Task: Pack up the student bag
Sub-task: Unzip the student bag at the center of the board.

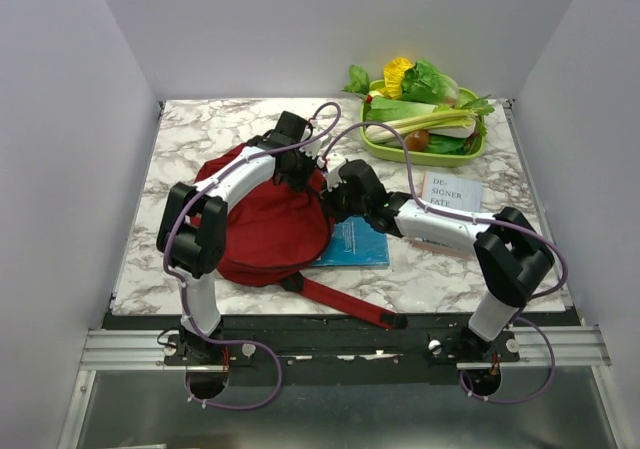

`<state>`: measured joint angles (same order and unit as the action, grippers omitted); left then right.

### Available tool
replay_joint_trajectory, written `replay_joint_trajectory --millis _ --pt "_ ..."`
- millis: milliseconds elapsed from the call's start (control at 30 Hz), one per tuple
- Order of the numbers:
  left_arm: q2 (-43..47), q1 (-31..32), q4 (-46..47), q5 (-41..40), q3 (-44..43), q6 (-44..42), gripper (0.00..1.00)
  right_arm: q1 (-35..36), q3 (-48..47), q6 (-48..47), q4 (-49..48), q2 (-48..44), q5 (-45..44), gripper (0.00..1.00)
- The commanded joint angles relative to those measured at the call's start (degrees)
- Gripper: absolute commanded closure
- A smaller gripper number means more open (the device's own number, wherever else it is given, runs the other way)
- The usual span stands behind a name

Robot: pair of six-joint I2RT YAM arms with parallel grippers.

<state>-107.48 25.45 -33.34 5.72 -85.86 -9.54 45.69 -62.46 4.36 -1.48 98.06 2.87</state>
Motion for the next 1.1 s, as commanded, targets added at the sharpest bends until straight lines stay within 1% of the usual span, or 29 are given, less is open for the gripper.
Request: replay_joint_trajectory --millis 0,167,267,400,467,567,600,700,800,833,867,933,967,1000,1033,1067 --pt "-1.5 -0.3 -1.0 1.5 0.1 -1.5 0.44 0.2 1.8 1.1 -2.7 -2.2 1.3 0.99" --pt "-3.9 -0.2 -0.2 0.3 -0.6 -1.3 0.45 0.2 4.0 2.1 -4.4 -3.2 1.3 0.99" --pt "-7.1 -0.1 -1.0 -2.0 -3.3 -0.9 0.51 0.2 5.6 3.1 -5.2 -4.2 1.7 0.99" --pt "-10.5 -0.1 -1.3 -5.3 -8.0 0.7 0.65 0.3 8.8 4.9 -6.0 -6.3 3.0 0.99" --pt "-12.0 -0.2 -1.4 -7.1 -9.3 1.8 0.69 0.3 10.2 5.7 -6.3 -7.4 3.7 0.99" --pt "-13.3 -0.2 -1.6 -7.9 -11.3 2.6 0.80 1.0 12.8 7.0 -6.4 -9.5 4.6 0.99" --pt "-13.5 -0.2 -1.7 -8.0 -12.1 3.1 0.87 1.3 13.2 7.7 -6.5 -10.4 4.7 0.99" --pt "-14.3 -0.2 -1.9 -8.4 -13.4 3.9 1.00 3.0 14.6 9.0 -6.3 -11.6 5.2 0.99" --pt "-14.6 -0.2 -2.2 -8.5 -13.5 4.1 1.00 5.5 15.5 10.0 -6.3 -12.8 4.9 0.99" --pt "-14.2 -0.2 -2.2 -8.5 -13.5 4.1 0.99 6.8 15.6 10.2 -6.3 -13.2 4.7 0.99" --pt "-13.8 -0.2 -2.3 -8.3 -13.5 4.2 0.95 7.2 15.7 10.4 -6.3 -13.2 4.5 0.99" --pt "-11.5 -0.5 -2.7 -7.1 -12.8 4.1 0.80 7.4 15.7 11.0 -6.6 -12.7 4.5 0.99" --pt "-10.4 -0.6 -3.0 -5.9 -12.5 4.0 0.70 7.4 15.6 11.1 -6.9 -12.5 4.5 0.99" --pt "-9.3 -0.7 -3.1 -5.8 -11.5 3.9 0.49 7.5 15.3 11.1 -7.4 -12.3 4.9 0.99" --pt "-7.1 -0.7 -3.3 -5.8 -11.1 3.7 0.42 7.5 15.0 11.1 -7.5 -12.0 5.4 0.99" --pt "-6.0 -0.7 -4.0 -5.7 -10.7 3.2 0.38 7.6 14.6 11.0 -7.5 -11.5 5.7 0.99"
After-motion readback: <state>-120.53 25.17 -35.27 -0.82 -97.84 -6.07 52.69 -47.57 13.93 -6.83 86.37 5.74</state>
